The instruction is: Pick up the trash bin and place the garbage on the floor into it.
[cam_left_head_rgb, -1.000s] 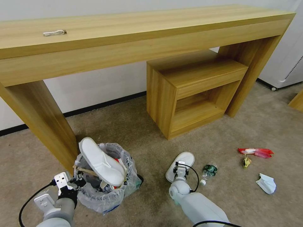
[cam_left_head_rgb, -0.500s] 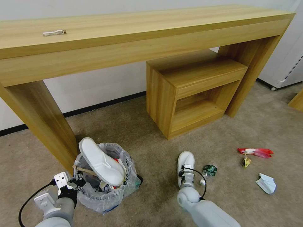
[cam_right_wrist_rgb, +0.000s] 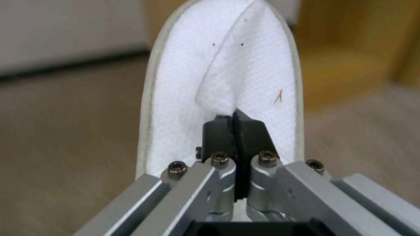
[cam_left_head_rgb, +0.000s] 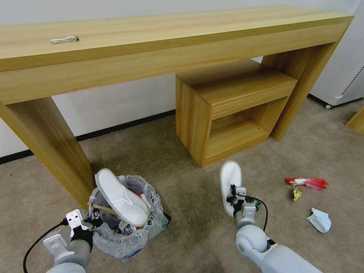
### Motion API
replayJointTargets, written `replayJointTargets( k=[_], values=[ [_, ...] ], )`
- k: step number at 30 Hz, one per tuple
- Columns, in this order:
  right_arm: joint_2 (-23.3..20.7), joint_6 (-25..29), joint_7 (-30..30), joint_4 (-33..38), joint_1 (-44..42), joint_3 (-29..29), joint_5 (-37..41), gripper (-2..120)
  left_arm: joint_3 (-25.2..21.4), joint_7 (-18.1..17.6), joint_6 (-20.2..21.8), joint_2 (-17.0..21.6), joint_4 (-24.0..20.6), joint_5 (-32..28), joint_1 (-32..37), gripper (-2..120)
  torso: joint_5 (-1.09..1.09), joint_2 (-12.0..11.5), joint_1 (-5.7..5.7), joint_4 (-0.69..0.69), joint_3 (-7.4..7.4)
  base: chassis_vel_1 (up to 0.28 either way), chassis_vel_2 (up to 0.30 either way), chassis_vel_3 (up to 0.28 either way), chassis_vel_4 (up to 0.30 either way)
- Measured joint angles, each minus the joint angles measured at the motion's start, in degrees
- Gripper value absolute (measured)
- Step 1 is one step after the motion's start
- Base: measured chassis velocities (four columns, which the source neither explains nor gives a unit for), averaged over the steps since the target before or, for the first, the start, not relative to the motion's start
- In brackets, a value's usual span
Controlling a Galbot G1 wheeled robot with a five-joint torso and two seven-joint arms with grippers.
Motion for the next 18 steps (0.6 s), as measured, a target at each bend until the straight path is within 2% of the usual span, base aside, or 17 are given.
replayJointTargets(
  k=[2, 3, 4, 7, 9, 10, 18],
  values=[
    [-1.4, 0.4, -0.9, 4.7, 1.5, -0.8, -0.6, 0, 0.1, 0.0, 0.2, -0.2, -0.5, 0.2, 0.4, 1, -0.02, 0.0, 0.00, 0.00, 0.00, 0.000, 0.000, 0.000, 0.000],
    [-2.7, 1.0, -1.9, 8.9, 4.3, -2.9, -1.0, 0, 0.1, 0.0, 0.3, -0.4, -1.1, 0.4, 0.9, 1, -0.01, 0.0, 0.00, -0.01, 0.00, 0.000, 0.000, 0.000, 0.000],
    [-2.7, 1.0, -1.9, 8.9, 4.3, -2.9, -1.0, 0, 0.1, 0.0, 0.3, -0.4, -1.1, 0.4, 0.9, 1, -0.01, 0.0, 0.00, -0.01, 0.00, 0.000, 0.000, 0.000, 0.000],
    [-4.3, 3.5, -4.3, 11.9, 10.7, -8.3, -0.2, 0, 0.2, 0.0, 0.6, -0.3, -1.8, 0.6, 1.4, 1, -0.01, 0.0, 0.00, 0.00, 0.01, 0.000, 0.000, 0.000, 0.000],
    [-4.4, 4.1, -5.0, 12.2, 12.0, -9.2, 0.1, 0, 0.2, -0.1, 0.7, -0.3, -1.8, 0.6, 1.4, 1, -0.01, 0.0, 0.00, 0.00, 0.00, 0.000, 0.000, 0.000, 0.000],
    [-4.7, 5.7, -7.0, 13.0, 15.3, -11.9, 1.3, 0, 0.2, -0.1, 0.7, -0.3, -1.9, 0.7, 1.4, 1, -0.02, 0.0, 0.00, 0.00, 0.00, 0.000, 0.000, 0.000, 0.000],
    [-2.6, 11.1, -13.0, 13.5, 24.4, -20.4, 5.8, 0, 0.1, -0.1, 0.9, -0.6, -2.3, 0.7, 1.2, 1, -0.02, 0.0, 0.00, 0.00, 0.01, 0.000, 0.000, 0.000, 0.000]
  ],
)
